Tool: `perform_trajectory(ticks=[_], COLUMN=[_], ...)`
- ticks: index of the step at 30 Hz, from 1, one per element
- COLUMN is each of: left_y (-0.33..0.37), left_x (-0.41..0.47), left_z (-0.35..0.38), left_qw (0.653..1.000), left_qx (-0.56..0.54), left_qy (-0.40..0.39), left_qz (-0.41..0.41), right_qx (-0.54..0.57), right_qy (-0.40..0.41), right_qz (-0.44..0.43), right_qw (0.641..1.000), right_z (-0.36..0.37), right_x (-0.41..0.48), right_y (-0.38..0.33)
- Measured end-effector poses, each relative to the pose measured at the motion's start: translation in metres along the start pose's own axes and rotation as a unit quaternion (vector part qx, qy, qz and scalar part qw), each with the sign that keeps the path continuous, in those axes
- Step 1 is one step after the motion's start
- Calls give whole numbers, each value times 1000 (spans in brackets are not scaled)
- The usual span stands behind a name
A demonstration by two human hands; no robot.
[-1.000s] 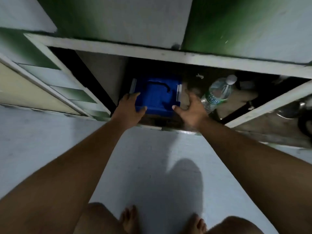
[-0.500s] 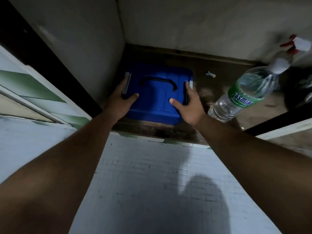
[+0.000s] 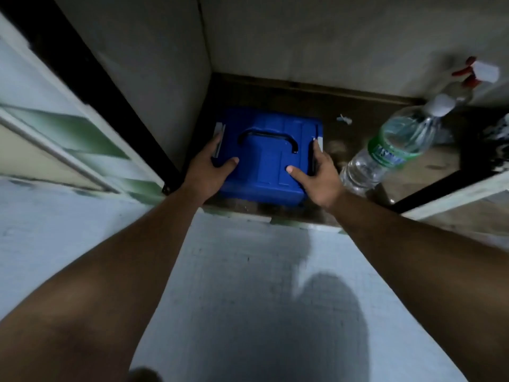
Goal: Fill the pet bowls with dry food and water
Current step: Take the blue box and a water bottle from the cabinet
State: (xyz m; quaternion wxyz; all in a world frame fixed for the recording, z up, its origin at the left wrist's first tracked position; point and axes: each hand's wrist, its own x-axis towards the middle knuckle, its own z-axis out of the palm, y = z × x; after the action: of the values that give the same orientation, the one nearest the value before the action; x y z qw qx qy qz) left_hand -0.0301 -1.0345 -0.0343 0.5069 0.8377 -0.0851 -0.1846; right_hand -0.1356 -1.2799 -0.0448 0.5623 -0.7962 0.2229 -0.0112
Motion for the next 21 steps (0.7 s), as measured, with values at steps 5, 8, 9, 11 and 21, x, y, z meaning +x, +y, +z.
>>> perform_trajectory(ticks=[5,8,9,11,21], left_y=[51,96,112,144,274], left_x=[-77,-127,-143,-174,-313], left_z=[-10,-25,-30,-43,-107], left_qw=[1000,1000,1000,999,998], left_qx=[29,29,28,29,60], left_qy=[8,-1,-7,-20,-22], left_qz=[-2,-5,-8,-11,-4], right_qx=[-8,-34,-44,-72,-84], right_qy=[-37,-36,-35,-22,3], right_qz=[12,28,29,41,85], right_qw=[999,998,998,996,993], right_z=[-42,-70,-80,-97,-140], right_x=[-55,-110,-131,-169,-319], right_y=[-21,-84,-107,-145,-274])
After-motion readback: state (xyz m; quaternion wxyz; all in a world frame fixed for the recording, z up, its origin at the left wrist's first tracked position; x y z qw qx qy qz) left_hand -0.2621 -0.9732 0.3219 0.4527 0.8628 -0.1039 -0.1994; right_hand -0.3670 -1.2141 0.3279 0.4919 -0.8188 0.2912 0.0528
